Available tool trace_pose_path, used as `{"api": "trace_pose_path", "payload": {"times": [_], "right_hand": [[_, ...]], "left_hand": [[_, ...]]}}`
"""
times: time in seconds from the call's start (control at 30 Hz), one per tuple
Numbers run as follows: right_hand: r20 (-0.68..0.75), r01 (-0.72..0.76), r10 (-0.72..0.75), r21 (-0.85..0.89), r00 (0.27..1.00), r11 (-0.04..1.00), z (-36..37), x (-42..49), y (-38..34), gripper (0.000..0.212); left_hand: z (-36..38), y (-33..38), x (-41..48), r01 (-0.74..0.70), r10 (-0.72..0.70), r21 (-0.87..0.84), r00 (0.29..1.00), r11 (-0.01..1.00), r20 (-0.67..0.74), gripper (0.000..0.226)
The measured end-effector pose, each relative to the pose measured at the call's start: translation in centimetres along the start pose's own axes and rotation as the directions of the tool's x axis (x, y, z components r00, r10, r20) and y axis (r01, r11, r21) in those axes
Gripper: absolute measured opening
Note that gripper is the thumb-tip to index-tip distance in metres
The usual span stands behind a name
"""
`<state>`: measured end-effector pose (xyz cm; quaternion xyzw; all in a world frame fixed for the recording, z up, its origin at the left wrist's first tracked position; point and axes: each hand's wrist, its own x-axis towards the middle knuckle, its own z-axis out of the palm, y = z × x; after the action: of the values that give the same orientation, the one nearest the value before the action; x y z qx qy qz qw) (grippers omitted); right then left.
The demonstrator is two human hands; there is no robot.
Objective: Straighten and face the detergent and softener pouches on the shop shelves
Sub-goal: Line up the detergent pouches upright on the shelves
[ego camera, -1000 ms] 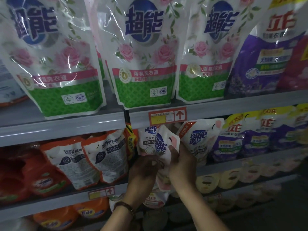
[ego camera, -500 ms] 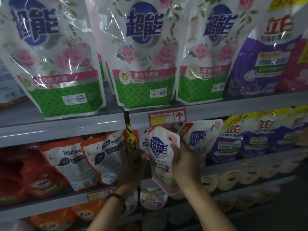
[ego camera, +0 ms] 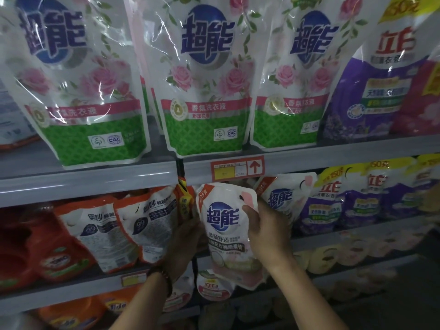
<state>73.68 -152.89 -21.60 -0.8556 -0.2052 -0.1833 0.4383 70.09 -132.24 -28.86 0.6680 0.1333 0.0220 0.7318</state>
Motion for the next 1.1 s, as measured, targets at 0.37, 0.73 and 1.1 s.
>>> {"api": "trace_pose_path", "payload": {"times": [0.37, 0.73, 1.1], "right_hand": [[-0.071, 0.067, -0.069, -0.037, 0.995, 0.997, 0.1, 2.7, 1.5, 0.026], [-0.061, 0.017, -0.028, -0.176, 0.998, 0.984, 1.4, 5.2, 2.6, 0.026], [0.076, -0.225, 0.212, 0.256, 0.974, 0.940, 2.1, 6.0, 3.9, 0.025]], "left_hand": [[-0.8, -0.2, -0.1, -0.109, 0.115, 0.041, 0.968, 0.993, -0.225, 0.013], [-1.7, -1.7, 1.9, -0.245, 0.320, 0.241, 0.879, 0.939, -0.354, 0.030], [-1.6, -3.0, 3.3, -0.228, 0.347, 0.326, 0.859, 0.917, -0.376, 0.020]]}}
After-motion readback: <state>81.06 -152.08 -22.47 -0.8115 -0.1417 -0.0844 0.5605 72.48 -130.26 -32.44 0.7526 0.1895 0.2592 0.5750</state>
